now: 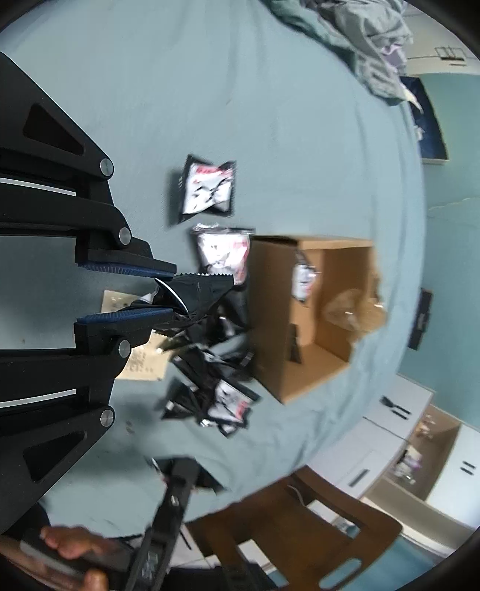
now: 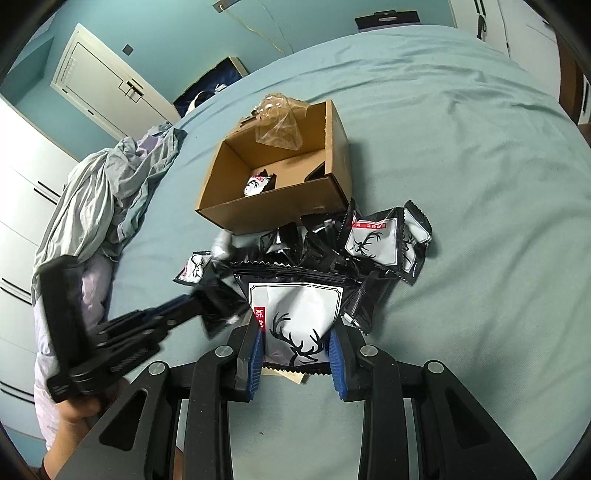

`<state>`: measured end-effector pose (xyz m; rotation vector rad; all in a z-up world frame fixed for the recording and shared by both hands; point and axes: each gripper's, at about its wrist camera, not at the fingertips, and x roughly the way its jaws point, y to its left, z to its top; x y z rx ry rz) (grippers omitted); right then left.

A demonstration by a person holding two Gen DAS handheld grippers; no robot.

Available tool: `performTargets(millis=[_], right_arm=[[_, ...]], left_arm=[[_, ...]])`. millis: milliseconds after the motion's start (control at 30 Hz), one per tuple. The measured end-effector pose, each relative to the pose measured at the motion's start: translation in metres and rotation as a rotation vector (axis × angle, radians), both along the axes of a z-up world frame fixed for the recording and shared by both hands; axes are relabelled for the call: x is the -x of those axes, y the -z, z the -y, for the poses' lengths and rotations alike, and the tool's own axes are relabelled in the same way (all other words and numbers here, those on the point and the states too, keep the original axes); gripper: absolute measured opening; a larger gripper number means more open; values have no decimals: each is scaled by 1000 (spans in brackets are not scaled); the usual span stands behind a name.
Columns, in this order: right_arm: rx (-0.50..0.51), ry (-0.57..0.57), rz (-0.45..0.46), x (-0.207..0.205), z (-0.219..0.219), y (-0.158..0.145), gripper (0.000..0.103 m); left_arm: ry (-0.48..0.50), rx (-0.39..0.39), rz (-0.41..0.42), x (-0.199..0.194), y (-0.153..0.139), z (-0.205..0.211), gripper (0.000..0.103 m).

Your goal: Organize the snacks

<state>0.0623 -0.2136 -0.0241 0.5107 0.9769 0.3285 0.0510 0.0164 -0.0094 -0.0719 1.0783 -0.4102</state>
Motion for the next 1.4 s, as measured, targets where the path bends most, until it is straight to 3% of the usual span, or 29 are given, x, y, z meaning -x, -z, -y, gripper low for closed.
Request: performTargets(millis=[167, 233, 367, 467, 633, 733, 767, 800, 867, 967, 1067, 1200, 1400], right_arm=[[-18, -1, 4, 0, 4, -1, 28], [-24, 2, 11, 1, 7, -3, 28], [-43, 15, 21, 2, 14, -7, 28], [-55, 24, 14, 0, 17, -4, 28], [-58, 34, -1, -3, 22, 1, 28], [-58, 41, -8, -7, 24, 4, 28], [-56, 43, -11, -9, 25, 5, 28], [-55, 44, -13, -11, 25, 6, 28], [-51, 46, -17, -15, 25, 9, 28], [-43, 44, -18, -18, 25, 9, 28], [-39, 36, -3, -20, 22, 3, 28], [-24, 22, 13, -31, 16, -10, 28], [20, -17, 16, -76, -4, -34, 28]], left_arm=[[-31, 32, 54, -12, -25, -11, 15], [-43, 47, 81, -20, -36, -14, 5], [-71, 114, 150, -48, -60, -12, 4], [-79, 144, 169, -75, -58, -1, 4], [-103, 102, 128, -116, -30, 23, 4], [-126, 46, 70, -130, -8, 29, 16], [-123, 41, 52, -130, -5, 29, 33], [-118, 35, 36, -129, -2, 30, 61], [-115, 27, 45, -124, -2, 27, 83], [-136, 8, 58, -108, -5, 14, 83], [-169, -100, 19, -93, -2, 1, 83], [-206, -159, 4, -67, 1, -21, 83], [-210, -287, 34, -52, 23, -37, 84]])
